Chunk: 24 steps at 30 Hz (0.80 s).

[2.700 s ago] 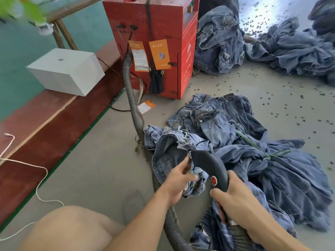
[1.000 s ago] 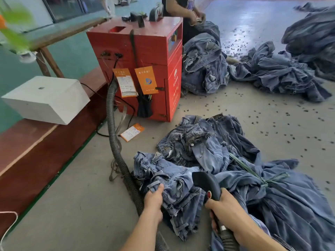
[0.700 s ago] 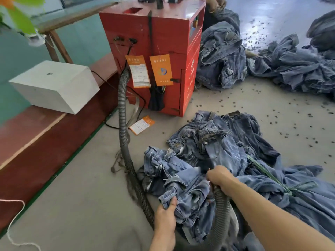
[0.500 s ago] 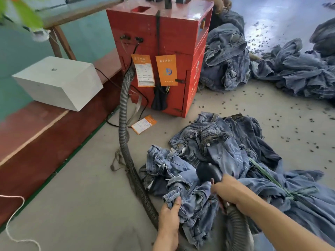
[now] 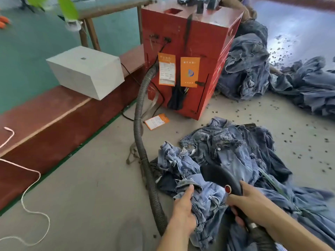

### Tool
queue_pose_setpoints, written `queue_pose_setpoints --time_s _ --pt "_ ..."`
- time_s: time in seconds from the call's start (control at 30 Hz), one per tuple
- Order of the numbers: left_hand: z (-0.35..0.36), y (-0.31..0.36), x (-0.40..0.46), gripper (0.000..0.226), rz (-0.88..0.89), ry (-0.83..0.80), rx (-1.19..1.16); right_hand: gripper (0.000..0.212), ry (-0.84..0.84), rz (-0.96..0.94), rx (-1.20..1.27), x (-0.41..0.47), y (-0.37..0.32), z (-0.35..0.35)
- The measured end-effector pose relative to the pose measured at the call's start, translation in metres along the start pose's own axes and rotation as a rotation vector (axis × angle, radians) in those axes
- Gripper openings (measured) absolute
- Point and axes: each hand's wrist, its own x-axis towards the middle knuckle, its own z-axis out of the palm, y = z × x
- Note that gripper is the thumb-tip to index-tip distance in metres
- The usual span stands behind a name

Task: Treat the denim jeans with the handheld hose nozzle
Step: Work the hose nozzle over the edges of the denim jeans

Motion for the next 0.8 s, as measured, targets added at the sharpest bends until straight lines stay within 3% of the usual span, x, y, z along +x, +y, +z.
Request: queue_pose_setpoints --time_s 0.07,0.3,0.4,0.43,0.5,0.57,0.8 --pt "0.005 0.000 -0.001 0.026 0.017 -0.003 0.026 0.028 -0.002 0.003 -0.030 -0.008 0.002 -0.010" --pt "0.009 -0.005 0.004 0.004 0.004 -0.047 0.020 0.036 -0.012 -0.047 -0.275 -0.010 0.012 -0.029" --pt "0.022 -0.008 0.010 0.043 0.087 0.001 0.102 0.033 -0.031 -0.075 -0.308 -0.009 0.013 -0.030" --pt "0.024 -0.009 0.011 0.047 0.129 0.017 0.129 0.034 -0.048 -0.074 -0.310 -0.010 0.014 -0.029" --pt "0.024 -0.011 0.013 0.030 0.199 0.020 0.140 0.033 -0.047 -0.076 -0.333 -0.012 0.019 -0.031" --pt "0.019 -0.012 0.014 0.017 0.226 -0.052 0.136 0.028 0.015 -0.080 -0.387 -0.013 0.026 -0.034" --pt "0.018 -0.002 0.000 0.032 0.218 -0.401 0.137 0.023 0.076 -0.118 -0.450 -0.016 0.039 -0.010"
